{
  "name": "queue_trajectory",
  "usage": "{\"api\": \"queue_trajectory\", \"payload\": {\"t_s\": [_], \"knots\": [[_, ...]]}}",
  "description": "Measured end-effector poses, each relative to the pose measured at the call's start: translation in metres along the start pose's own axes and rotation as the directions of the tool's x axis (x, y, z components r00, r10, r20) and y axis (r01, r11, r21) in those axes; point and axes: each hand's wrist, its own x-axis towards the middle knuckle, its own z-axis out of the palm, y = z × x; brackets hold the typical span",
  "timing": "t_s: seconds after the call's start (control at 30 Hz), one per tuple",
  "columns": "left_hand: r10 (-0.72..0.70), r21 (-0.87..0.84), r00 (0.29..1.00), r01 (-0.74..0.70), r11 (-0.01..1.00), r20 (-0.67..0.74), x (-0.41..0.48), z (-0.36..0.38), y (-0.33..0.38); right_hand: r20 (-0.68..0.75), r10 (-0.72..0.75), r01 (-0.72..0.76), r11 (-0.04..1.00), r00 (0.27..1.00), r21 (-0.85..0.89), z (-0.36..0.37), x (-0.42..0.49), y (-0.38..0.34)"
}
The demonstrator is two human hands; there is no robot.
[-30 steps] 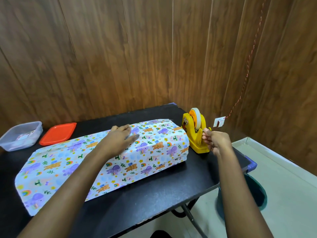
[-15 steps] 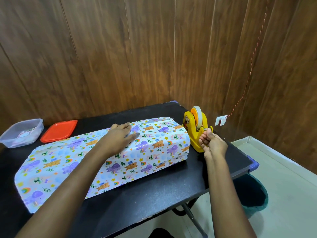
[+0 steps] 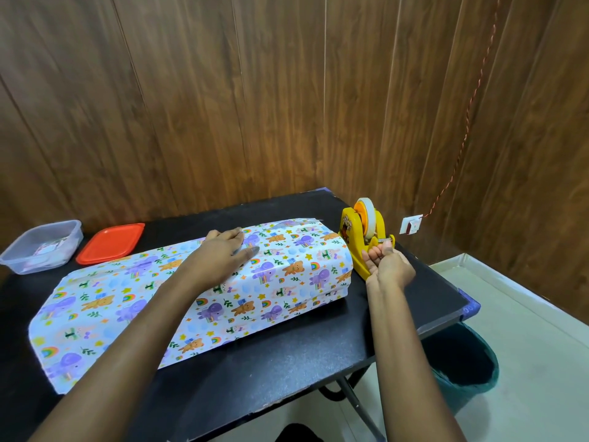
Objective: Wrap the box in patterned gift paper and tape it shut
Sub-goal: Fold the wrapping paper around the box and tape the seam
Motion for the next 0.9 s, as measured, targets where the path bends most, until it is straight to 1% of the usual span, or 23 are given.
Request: {"api": "queue_trajectory", "payload": {"t_s": [0.07, 0.13, 0.23, 0.3, 0.37, 0.47, 0.53, 0.6, 0.73, 0.9], "knots": [[-0.002, -0.01, 1.0, 0.002, 1.0, -0.002, 0.0, 0.0, 0.0, 0.007, -0.028, 0.028, 0.999, 1.0, -0.018, 0.0, 0.001, 0.001], [-0.004, -0.016, 1.0, 0.003, 1.0, -0.004, -0.001, 0.0, -0.001, 0.035, -0.112, 0.116, 0.982, 0.993, -0.151, -0.005, 0.004, 0.003], [0.001, -0.013, 1.0, -0.001, 1.0, -0.004, -0.001, 0.0, -0.001, 0.155, -0.23, 0.273, 0.876, 0.961, -0.397, -0.016, 0.012, 0.003], [0.002, -0.021, 1.0, -0.002, 1.0, -0.004, -0.001, 0.001, 0.0, 0.206, -0.237, 0.307, 0.84, 0.949, -0.447, -0.021, 0.016, 0.0], [-0.001, -0.025, 1.0, 0.001, 1.0, -0.006, -0.001, 0.001, -0.001, 0.219, -0.174, 0.25, 0.886, 0.96, -0.391, -0.022, 0.016, -0.003], [-0.004, -0.027, 1.0, 0.004, 1.0, -0.003, -0.001, 0.001, -0.001, 0.188, -0.008, 0.046, 0.979, 0.982, -0.199, -0.021, 0.01, -0.005], [-0.004, -0.03, 1.0, 0.003, 1.0, -0.006, -0.001, 0.001, -0.001, 0.155, 0.084, -0.071, 0.993, 0.984, -0.09, -0.017, 0.008, -0.005], [-0.004, -0.031, 1.0, 0.004, 1.0, -0.007, -0.001, 0.001, -0.001, 0.129, 0.135, -0.137, 0.991, 0.982, 0.007, -0.013, 0.005, -0.005], [-0.005, -0.03, 1.0, 0.005, 1.0, -0.007, 0.0, -0.001, -0.001, 0.082, 0.173, -0.184, 0.972, 0.981, 0.149, -0.006, -0.003, -0.007], [-0.003, -0.034, 1.0, 0.003, 0.999, -0.004, -0.002, 0.0, -0.001, 0.031, 0.178, -0.181, 0.961, 0.983, 0.208, 0.0, -0.009, -0.01]]}}
